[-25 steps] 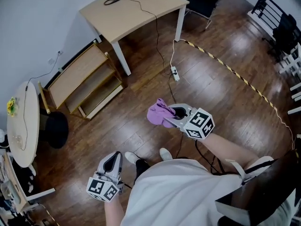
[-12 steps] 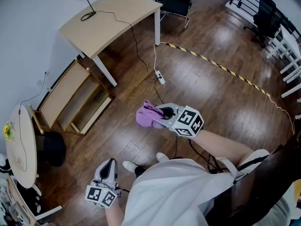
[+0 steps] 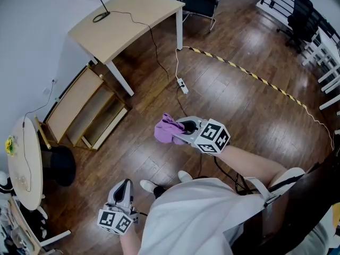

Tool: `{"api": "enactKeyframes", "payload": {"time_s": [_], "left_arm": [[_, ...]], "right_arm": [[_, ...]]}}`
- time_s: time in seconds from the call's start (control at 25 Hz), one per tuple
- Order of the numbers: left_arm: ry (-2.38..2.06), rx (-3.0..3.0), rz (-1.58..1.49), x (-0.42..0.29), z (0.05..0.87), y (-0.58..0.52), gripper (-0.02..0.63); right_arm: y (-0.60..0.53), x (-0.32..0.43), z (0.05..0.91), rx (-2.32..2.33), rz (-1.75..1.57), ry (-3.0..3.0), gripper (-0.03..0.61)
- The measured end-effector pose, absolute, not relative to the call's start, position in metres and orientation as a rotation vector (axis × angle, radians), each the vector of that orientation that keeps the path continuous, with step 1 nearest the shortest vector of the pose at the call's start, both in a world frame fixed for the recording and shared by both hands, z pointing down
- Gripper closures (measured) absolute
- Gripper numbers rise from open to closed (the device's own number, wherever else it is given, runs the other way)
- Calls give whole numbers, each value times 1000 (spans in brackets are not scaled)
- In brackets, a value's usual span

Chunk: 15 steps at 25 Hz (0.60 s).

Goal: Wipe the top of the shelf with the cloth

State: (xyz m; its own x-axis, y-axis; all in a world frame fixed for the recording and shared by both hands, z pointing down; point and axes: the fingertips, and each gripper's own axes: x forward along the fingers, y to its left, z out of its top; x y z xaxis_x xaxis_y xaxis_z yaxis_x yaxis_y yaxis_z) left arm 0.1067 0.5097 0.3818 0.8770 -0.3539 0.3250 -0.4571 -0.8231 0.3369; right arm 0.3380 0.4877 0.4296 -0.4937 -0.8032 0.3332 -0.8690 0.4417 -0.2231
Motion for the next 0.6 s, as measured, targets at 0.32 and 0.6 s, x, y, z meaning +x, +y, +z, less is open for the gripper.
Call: {"api": "enactKeyframes", "payload": {"time_s": [0.32, 0.6], "left_arm": [[-618, 2632, 342, 103, 381, 517, 597], [-628, 2628, 346, 99, 382, 516, 597]], "right_arm": [[489, 333, 426, 1443, 531, -2523, 483], [487, 330, 429, 1424, 535, -2521, 483]]}}
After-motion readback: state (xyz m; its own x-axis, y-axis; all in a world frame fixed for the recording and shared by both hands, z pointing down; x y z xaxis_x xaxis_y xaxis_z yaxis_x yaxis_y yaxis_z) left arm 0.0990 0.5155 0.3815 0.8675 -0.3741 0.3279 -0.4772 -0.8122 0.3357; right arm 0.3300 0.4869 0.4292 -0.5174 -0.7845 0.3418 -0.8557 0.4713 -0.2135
